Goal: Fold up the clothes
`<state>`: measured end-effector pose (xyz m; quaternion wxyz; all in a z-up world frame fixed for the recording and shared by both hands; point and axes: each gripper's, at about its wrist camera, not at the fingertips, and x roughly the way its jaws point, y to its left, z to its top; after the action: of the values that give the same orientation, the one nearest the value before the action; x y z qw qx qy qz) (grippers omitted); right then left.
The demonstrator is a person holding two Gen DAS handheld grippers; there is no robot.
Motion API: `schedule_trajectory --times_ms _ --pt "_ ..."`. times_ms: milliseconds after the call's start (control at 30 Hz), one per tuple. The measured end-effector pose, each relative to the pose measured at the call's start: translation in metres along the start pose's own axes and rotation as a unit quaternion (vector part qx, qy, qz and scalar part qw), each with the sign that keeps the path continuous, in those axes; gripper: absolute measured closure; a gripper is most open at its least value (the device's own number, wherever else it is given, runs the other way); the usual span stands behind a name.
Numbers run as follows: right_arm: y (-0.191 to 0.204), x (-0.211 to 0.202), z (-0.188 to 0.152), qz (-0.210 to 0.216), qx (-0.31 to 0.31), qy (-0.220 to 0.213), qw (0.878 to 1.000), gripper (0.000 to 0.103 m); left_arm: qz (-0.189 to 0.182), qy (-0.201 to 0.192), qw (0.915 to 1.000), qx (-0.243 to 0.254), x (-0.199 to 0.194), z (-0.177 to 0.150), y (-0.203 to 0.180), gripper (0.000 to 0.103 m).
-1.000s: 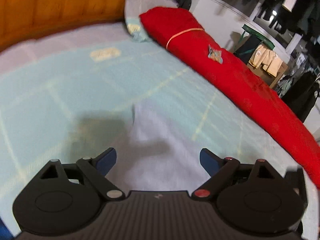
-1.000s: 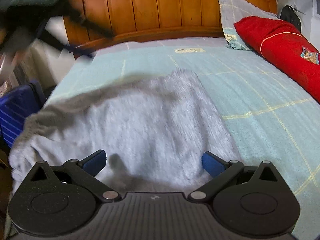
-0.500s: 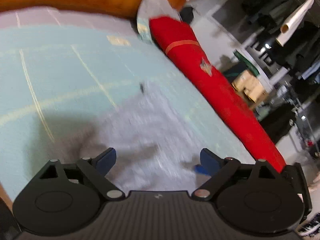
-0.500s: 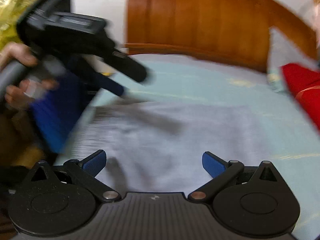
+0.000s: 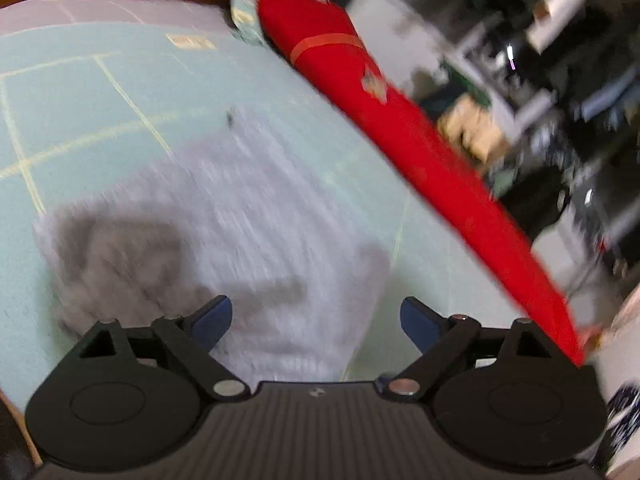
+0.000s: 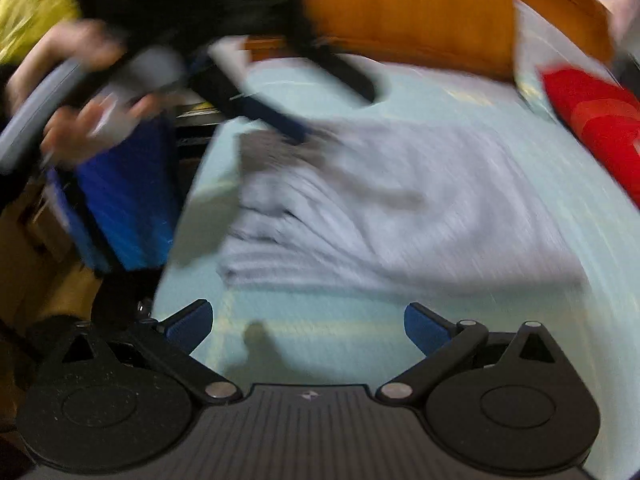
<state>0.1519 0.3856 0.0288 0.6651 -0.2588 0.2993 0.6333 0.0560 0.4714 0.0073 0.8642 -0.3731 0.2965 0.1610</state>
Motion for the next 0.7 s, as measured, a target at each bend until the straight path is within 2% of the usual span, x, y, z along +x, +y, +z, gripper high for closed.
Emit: schedule_trajectory --times_ms 100,233,300,400,533,700 --pt "-0.018 -0.016 -0.022 -0.017 0.070 0.017 0.997 0.000 0.023 0.015 0.9996 -0.001 0.006 -0.017 0.006 0.012" --pt "-0.032 -0.045 -0.044 -0.055 0.105 0.042 0.992 0.000 0.029 -0.009 0.9995 0.012 -0.013 -0.010 -0.014 0.012" --pt "-0.037 -0.059 -0.048 -0.074 0.114 0.041 0.990 0.000 0.023 -0.023 0.9989 0.034 -0.015 -0.006 -0.028 0.012" --pt "-0.040 -0.077 -0.054 -0.092 0.128 0.028 0.987 0.000 0.044 -0.013 0.9971 0.062 0.003 -0.007 -0.045 0.011" --pt "-0.042 -0.105 -0.068 -0.115 0.146 0.012 0.982 0.000 0.099 0.018 0.9922 0.074 0.026 -0.025 -0.045 0.011" --pt "-0.051 -0.128 -0.099 -0.140 0.186 0.010 0.972 0.000 0.118 -0.013 0.9874 0.105 0.018 -0.030 -0.066 0.011"
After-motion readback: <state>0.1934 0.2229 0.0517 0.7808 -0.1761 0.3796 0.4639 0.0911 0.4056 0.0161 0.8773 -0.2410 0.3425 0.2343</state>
